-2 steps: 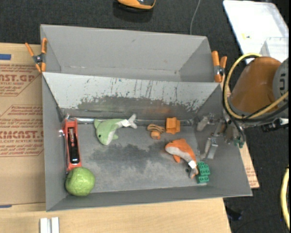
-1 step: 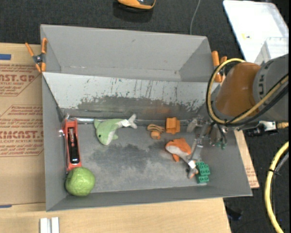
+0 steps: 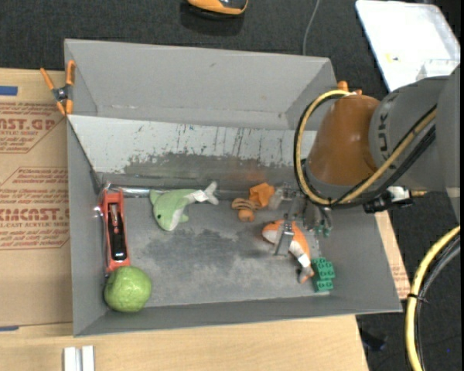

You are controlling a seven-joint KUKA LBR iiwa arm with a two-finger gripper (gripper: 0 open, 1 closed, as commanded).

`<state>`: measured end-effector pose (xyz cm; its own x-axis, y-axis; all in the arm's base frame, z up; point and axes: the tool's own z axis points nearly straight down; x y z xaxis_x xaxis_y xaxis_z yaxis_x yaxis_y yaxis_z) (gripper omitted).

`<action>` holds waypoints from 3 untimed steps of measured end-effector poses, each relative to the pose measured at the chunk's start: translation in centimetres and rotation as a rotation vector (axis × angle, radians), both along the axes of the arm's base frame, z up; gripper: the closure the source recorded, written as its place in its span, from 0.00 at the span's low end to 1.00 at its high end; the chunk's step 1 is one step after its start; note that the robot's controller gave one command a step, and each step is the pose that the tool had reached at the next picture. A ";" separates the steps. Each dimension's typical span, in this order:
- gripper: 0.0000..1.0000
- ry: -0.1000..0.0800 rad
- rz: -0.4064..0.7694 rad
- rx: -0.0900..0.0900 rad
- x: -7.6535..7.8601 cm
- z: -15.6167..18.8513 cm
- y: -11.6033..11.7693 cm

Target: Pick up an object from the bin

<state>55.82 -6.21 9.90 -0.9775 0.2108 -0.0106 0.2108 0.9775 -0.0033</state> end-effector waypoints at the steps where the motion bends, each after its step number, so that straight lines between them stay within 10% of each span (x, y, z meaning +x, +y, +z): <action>1: 0.00 0.000 -0.092 0.003 0.9 -1.3 2.7; 3: 0.00 -0.008 0.053 0.000 2.5 -2.9 -4.0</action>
Offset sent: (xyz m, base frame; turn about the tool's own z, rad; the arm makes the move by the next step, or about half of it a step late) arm 0.0241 -0.0380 -0.0290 -0.0547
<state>58.30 -10.20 6.99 -0.9872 0.1586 -0.0181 0.1586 0.9873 -0.0022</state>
